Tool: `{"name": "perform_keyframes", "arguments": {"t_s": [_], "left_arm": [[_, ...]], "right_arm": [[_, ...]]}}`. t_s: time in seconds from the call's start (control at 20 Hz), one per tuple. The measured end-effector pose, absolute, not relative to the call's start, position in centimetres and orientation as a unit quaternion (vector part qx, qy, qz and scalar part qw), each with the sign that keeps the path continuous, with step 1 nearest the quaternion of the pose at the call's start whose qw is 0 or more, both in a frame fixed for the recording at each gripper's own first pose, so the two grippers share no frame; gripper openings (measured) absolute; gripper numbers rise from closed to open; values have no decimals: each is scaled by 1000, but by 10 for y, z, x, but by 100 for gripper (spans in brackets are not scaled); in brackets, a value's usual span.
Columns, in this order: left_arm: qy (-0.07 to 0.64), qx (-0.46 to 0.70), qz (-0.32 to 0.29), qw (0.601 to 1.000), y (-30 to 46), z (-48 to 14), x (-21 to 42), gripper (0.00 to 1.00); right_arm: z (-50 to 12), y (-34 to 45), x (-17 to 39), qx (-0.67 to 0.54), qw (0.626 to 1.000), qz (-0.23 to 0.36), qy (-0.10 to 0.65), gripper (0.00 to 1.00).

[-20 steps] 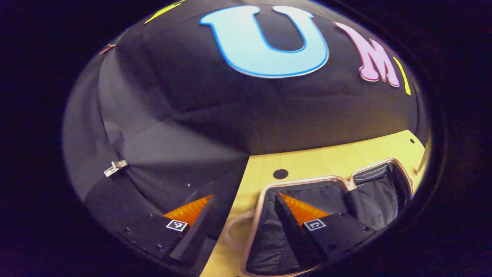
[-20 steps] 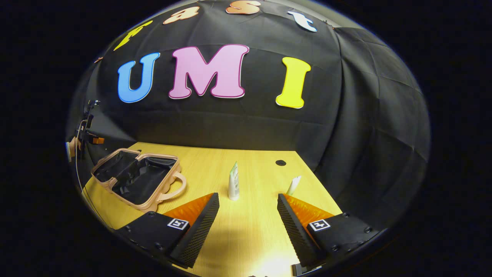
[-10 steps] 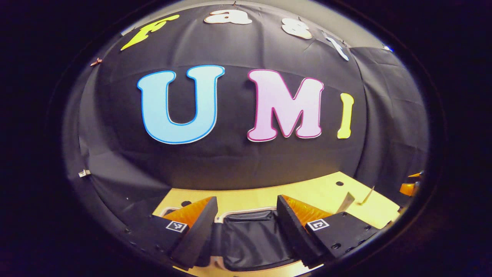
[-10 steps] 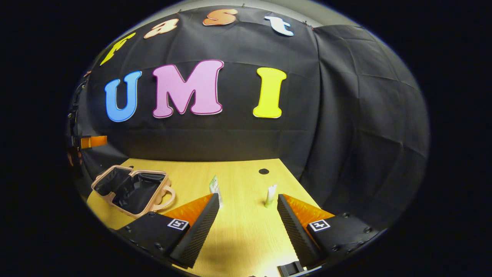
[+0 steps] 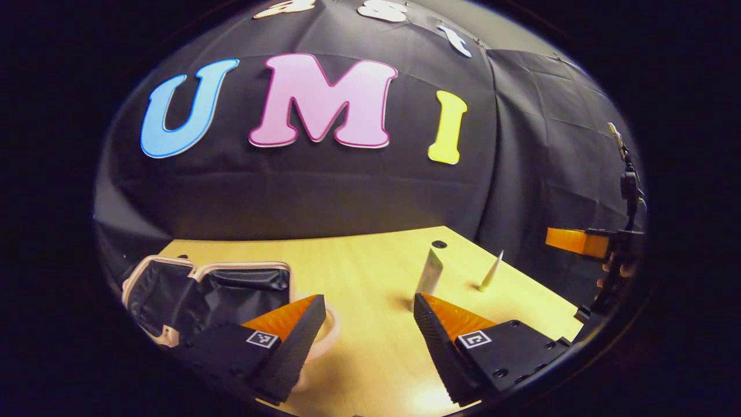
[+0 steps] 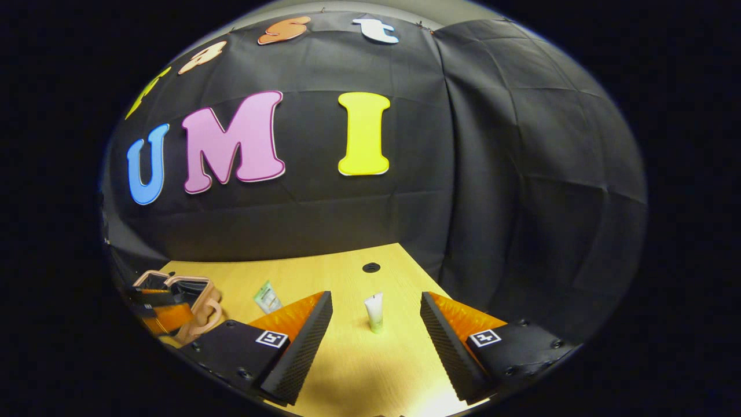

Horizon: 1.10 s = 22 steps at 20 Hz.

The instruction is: First open the suitcase, pack the skin care products into it, and then close the suitcase.

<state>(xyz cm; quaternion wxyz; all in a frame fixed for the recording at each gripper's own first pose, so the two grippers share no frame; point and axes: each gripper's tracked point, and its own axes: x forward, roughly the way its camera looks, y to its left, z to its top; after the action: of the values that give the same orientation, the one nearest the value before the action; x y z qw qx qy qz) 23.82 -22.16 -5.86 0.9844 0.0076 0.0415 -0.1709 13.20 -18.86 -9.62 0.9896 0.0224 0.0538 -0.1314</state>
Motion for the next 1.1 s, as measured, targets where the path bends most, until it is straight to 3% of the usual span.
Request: {"name": "perform_keyframes", "arguments": {"t_s": [0.25,0.7,0.8,0.95,1.1], "left_arm": [[69,6,-210,975,-299,-98,298,97],[134,28,-176,975,-352,-136,391,95],[144,23,-161,976,-350,-143,398,84],[145,12,-135,980,-340,-143,403,51],[149,-3,-132,980,-332,-144,396,47]], "right_arm": [[-151,-215,167,23,985,-141,96,97],[-227,-214,222,68,973,-134,176,97],[-234,-213,231,85,969,-135,187,97],[-241,-217,247,76,969,-138,191,97],[-253,-222,261,63,968,-142,199,97]]}}
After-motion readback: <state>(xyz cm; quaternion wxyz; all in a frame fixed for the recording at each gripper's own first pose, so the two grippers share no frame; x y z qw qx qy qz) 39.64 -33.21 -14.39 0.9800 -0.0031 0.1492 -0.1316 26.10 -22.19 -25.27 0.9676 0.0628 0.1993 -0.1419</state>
